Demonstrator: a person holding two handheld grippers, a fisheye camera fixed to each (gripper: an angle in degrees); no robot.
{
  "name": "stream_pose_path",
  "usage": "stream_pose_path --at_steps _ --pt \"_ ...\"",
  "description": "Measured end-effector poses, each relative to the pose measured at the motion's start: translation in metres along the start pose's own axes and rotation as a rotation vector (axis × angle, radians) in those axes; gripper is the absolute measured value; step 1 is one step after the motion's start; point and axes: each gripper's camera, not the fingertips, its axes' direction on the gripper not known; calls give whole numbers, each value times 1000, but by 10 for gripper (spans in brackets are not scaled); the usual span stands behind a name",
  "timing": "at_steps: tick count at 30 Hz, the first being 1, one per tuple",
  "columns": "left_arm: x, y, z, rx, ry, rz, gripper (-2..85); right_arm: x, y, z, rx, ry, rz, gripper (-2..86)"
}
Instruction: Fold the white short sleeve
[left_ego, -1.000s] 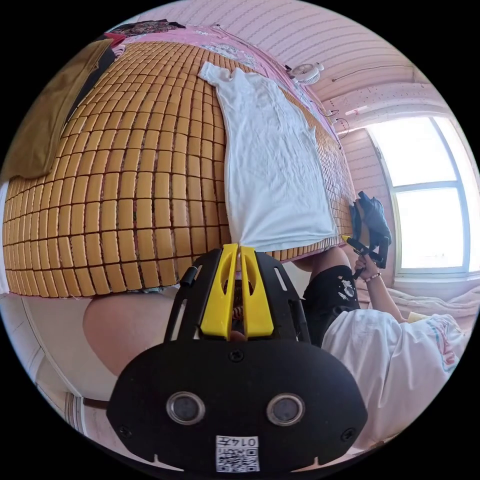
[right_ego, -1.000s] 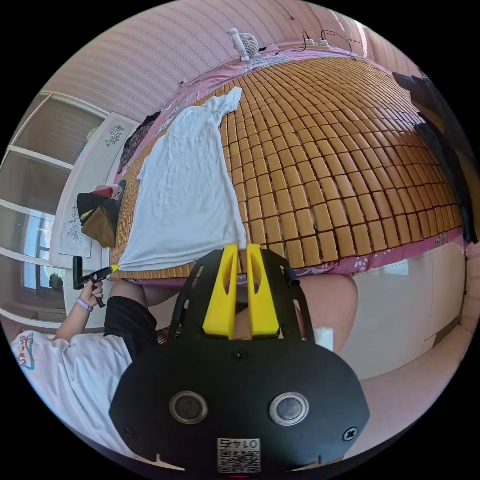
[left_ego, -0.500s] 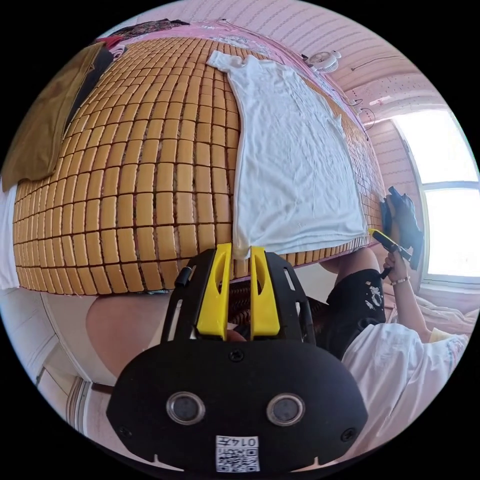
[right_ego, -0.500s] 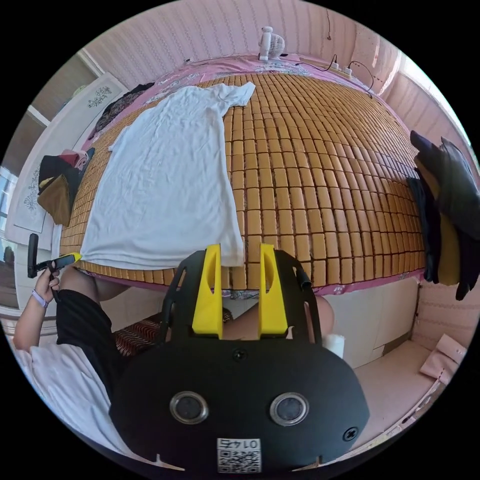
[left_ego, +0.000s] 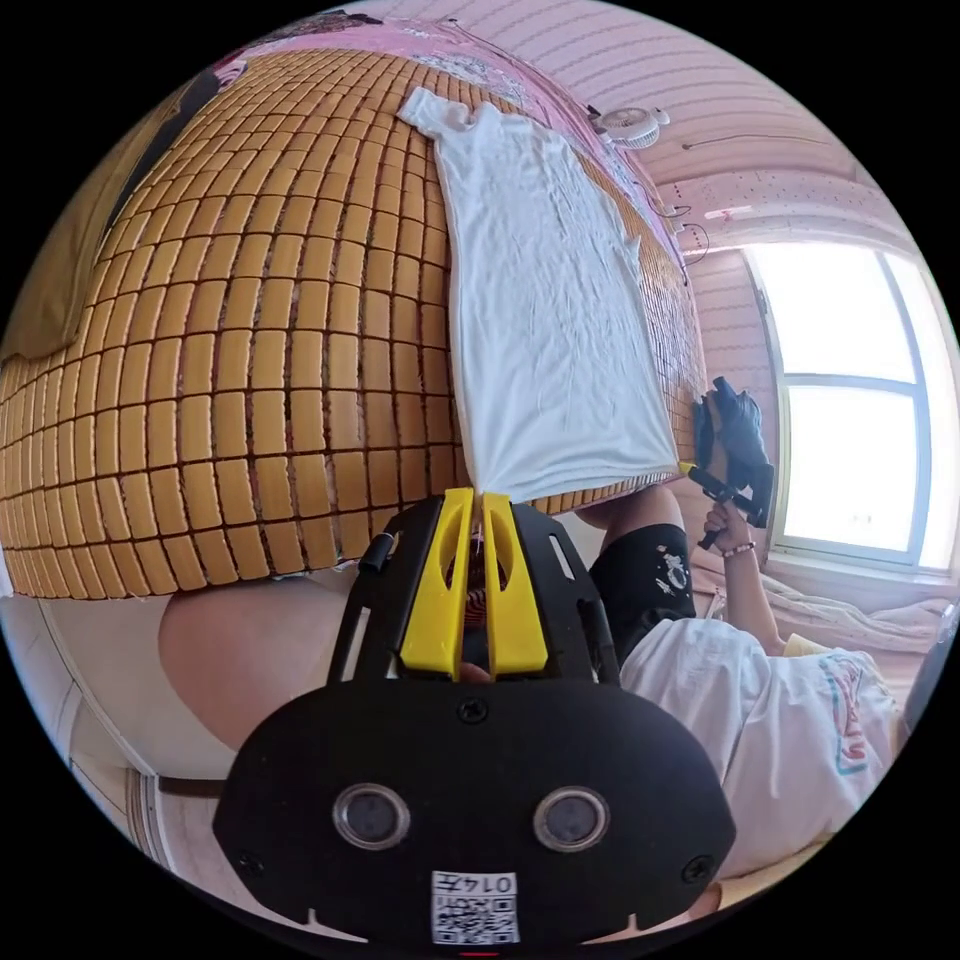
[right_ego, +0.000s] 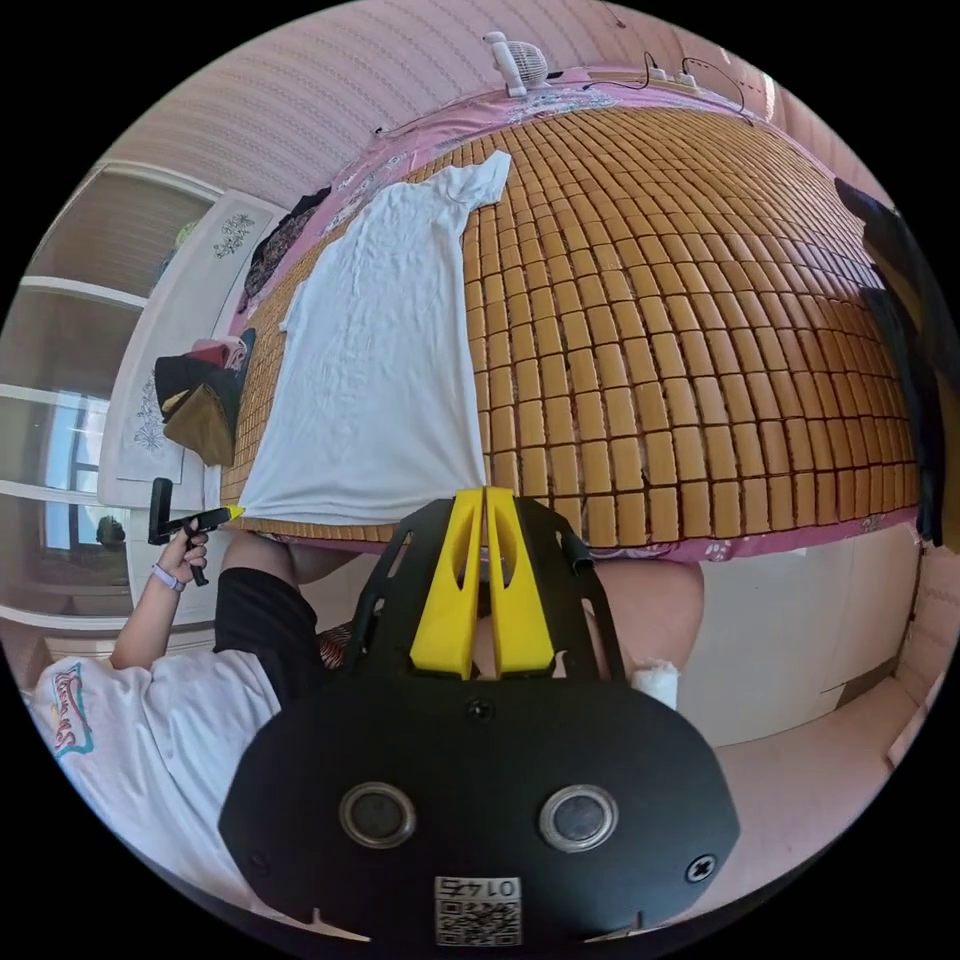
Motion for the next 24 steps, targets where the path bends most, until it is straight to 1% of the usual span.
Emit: stream_pose_path --at_steps 3,4,6,7,8,11,15,16,19,24 --pt "-8 0 -10 6 46 18 -9 11 -2 -6 -32 -79 26 -2" --pt "-11 0 -12 8 64 21 -9 21 -2 -8 -34 -114 79 -2" --pt "-27 0 -11 -6 127 -8 -9 39 -3 -4 -41 -82 172 -2" --pt "-31 0 -8 -17 145 -18 -9 42 -5 2 -61 -68 187 -2" --pt "-37 0 -2 -41 149 -41 -9 38 -7 8 -81 -51 156 -2" --pt "-32 1 8 -99 8 -4 -8 17 -10 25 -165 60 47 -2" --pt "-18 7 18 -165 -190 79 -8 7 -7 38 -191 97 10 -1" --pt "-16 8 19 -170 -210 89 -8 5 -5 42 -196 97 9 -1" --pt "-14 14 24 -188 -231 118 -7 2 2 48 -194 98 11 0" --pt "-31 29 24 -162 -166 73 -7 -2 17 53 -175 97 34 5"
